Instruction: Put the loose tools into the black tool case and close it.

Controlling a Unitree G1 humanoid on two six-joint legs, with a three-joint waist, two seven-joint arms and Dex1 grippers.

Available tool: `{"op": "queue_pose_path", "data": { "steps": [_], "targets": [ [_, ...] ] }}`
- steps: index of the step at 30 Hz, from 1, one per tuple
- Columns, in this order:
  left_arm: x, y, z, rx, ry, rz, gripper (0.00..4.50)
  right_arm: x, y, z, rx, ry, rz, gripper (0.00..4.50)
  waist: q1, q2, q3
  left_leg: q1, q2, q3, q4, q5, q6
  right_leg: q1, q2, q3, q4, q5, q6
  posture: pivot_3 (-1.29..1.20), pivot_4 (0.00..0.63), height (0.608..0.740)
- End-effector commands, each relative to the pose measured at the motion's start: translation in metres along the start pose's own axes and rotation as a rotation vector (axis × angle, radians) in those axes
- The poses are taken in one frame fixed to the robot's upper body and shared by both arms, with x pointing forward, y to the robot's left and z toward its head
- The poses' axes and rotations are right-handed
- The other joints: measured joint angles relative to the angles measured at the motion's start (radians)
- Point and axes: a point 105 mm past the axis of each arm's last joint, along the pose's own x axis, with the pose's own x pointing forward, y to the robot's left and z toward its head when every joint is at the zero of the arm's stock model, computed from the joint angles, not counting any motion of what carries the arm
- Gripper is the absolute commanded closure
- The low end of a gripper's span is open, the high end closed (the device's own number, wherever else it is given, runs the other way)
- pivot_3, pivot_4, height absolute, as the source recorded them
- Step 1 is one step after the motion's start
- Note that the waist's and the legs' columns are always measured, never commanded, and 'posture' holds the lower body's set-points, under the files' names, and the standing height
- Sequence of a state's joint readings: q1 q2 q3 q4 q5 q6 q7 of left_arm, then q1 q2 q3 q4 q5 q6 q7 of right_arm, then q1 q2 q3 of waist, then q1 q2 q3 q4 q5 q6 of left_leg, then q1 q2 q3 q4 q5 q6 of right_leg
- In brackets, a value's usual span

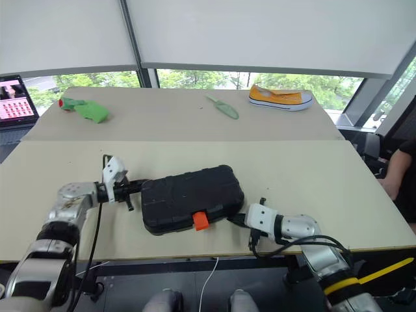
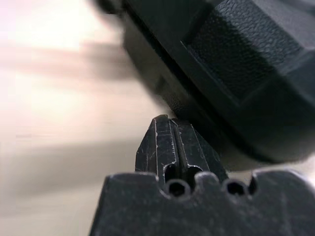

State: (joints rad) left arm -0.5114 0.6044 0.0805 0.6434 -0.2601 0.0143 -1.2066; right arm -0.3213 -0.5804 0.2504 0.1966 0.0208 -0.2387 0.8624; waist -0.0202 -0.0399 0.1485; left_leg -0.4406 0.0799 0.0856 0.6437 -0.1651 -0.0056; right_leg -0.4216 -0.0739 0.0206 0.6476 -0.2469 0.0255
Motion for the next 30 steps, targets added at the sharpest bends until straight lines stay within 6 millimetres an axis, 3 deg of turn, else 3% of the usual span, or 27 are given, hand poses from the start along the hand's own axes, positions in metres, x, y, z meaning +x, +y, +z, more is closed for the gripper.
{"op": "queue_pose_path", "data": {
  "steps": [1,5,9,12,15,18,22,26,30],
  "targets": [
    [-0.012,-0.012,0.003,0.008,-0.030,-0.006,4.38,-0.003,-0.035,0.005,-0.070,-0.020,-0.136,4.50,0.003,0.000,0.000,0.000,0.000,0.000,0.000,0.000,0.000,0.000,0.000,0.000,0.000,0.000,0.000,0.00,0.150,0.740],
    [-0.033,0.003,0.023,-0.056,-0.159,0.132,4.38,-0.009,-0.048,0.000,-0.091,-0.007,-0.157,4.50,0.011,0.000,0.000,0.000,0.000,0.000,0.000,0.000,0.000,0.000,-0.001,0.000,0.000,0.000,0.000,0.00,0.150,0.740],
    [-0.044,-0.016,0.058,-0.071,-0.250,-0.019,4.38,-0.031,-0.045,-0.009,-0.042,0.011,-0.143,4.50,0.013,0.000,0.001,0.000,0.000,0.000,0.000,0.000,0.000,0.001,-0.001,-0.001,0.000,0.000,0.000,0.00,0.150,0.740],
    [-0.028,-0.037,0.080,-0.009,-0.220,-0.164,4.38,-0.050,-0.038,-0.012,0.021,0.011,-0.147,4.50,0.023,0.000,0.000,0.000,-0.001,0.000,0.000,0.000,0.000,0.001,-0.002,-0.001,-0.001,0.000,0.000,0.00,0.150,0.740],
    [0.006,-0.058,0.093,0.033,-0.207,-0.286,4.38,-0.060,-0.027,0.006,0.079,-0.095,-0.149,4.50,0.033,0.000,0.001,0.000,-0.001,0.000,0.000,0.000,0.000,0.002,-0.002,-0.001,-0.001,0.000,0.001,0.00,0.150,0.740],
    [0.043,-0.069,0.083,0.043,-0.142,-0.343,4.38,-0.059,-0.023,0.034,0.121,-0.204,-0.173,4.50,0.029,0.000,0.000,0.001,-0.002,0.000,0.001,0.000,0.000,0.003,-0.001,-0.001,-0.001,0.000,0.001,0.00,0.150,0.740],
    [0.082,-0.065,0.049,0.088,0.066,-0.286,4.38,-0.045,-0.021,0.058,0.080,-0.246,-0.164,4.50,0.016,0.000,0.000,0.002,-0.001,-0.001,0.001,0.001,-0.001,0.002,0.001,0.002,0.000,0.001,0.002,0.00,0.150,0.740],
    [0.096,-0.065,0.025,0.052,0.153,-0.263,4.38,-0.026,-0.013,0.063,0.044,-0.239,-0.107,4.50,0.015,0.006,-0.004,0.004,-0.002,-0.003,0.001,0.001,0.000,0.004,0.003,0.003,-0.001,0.000,0.002,0.00,0.150,0.740],
    [0.096,-0.066,0.013,-0.005,0.157,-0.246,4.38,-0.005,-0.001,0.059,0.036,-0.218,-0.041,4.50,0.018,0.009,-0.008,0.015,-0.002,-0.002,0.000,0.000,0.000,0.015,0.001,0.003,-0.002,-0.003,0.005,0.00,0.150,0.740]
  ]
}}
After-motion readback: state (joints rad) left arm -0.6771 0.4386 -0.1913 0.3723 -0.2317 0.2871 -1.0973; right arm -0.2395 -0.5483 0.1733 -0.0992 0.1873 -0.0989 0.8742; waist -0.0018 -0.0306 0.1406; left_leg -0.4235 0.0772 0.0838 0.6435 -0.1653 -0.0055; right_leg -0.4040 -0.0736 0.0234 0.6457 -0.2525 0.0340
